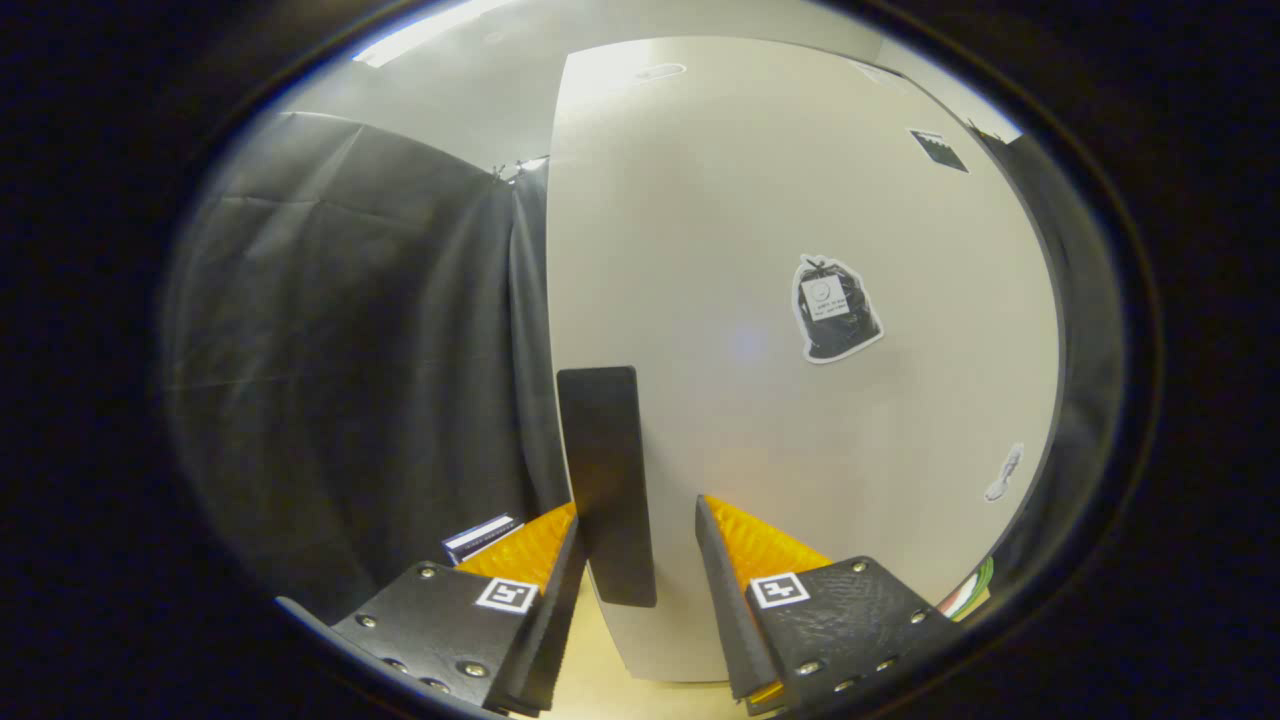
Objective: Open the shoe cabinet door, grab the shoes and put them into the shoe cabinet, then close the shoe cabinet door.
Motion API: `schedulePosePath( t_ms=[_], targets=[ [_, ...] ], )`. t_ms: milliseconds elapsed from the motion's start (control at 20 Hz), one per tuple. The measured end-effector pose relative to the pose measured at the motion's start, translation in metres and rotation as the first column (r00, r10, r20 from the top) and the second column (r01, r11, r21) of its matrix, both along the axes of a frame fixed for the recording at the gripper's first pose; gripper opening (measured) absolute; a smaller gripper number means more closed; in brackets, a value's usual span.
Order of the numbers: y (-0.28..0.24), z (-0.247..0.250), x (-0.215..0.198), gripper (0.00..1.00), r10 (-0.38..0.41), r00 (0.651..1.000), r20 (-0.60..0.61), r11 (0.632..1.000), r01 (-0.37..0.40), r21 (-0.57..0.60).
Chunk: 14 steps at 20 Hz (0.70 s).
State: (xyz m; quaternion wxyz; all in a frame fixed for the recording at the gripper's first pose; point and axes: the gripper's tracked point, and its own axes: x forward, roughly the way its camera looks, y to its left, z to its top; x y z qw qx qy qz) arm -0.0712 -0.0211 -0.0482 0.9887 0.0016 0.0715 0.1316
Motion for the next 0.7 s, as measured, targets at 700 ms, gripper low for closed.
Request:
schedulePosePath(
  t_ms=[700],
  targets=[
    [0.0020, 0.0012, -0.0055, 0.63, -0.025, 1.000, 0.010, 1.000, 0.025, -0.001]
  ],
)
